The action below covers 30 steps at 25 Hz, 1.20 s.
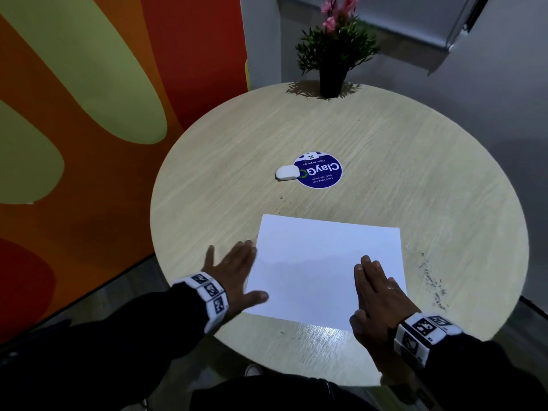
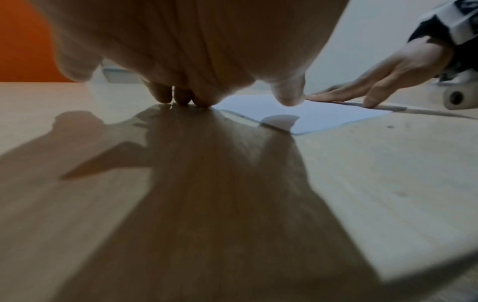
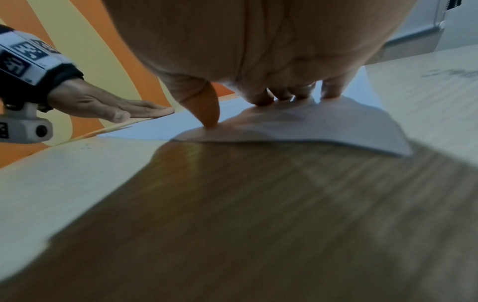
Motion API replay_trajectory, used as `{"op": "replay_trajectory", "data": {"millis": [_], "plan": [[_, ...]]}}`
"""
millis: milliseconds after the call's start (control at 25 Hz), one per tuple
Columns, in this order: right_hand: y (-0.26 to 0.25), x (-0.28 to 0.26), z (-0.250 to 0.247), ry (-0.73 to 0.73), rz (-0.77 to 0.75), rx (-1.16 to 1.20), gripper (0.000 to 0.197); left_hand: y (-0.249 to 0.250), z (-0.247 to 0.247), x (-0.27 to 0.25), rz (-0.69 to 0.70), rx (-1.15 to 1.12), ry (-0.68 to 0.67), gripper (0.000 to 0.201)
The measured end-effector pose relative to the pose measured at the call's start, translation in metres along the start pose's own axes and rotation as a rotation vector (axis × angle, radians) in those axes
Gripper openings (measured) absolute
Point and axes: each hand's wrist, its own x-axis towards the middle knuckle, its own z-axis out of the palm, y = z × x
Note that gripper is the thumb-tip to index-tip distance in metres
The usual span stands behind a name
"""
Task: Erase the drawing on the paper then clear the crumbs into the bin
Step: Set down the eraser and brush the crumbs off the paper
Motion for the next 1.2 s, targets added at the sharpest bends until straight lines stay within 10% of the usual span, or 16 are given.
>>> {"op": "replay_trajectory", "data": {"millis": [240, 480, 840, 1200], "plan": [[0.001, -0.002, -0.001, -0.006, -0.005, 0.007, 0.084, 0.042, 0.0, 0.0, 0.314, 0.01, 0.006, 0.094], [0.002, -0.001, -0.001, -0.009, -0.009, 0.029, 0.082, -0.016, -0.008, 0.024, -0.015, -0.007, 0.077, 0.101], [-0.002, -0.004, -0.006, 0.02, -0.002, 0.074, 0.08, -0.011, -0.089, 0.114, 0.036, 0.071, 0.198, 0.042], [-0.002, -0.007, -0.003, 0.076, 0.006, 0.059, 0.08, -0.001, -0.089, 0.119, 0.007, -0.127, 0.185, 0.048]]}}
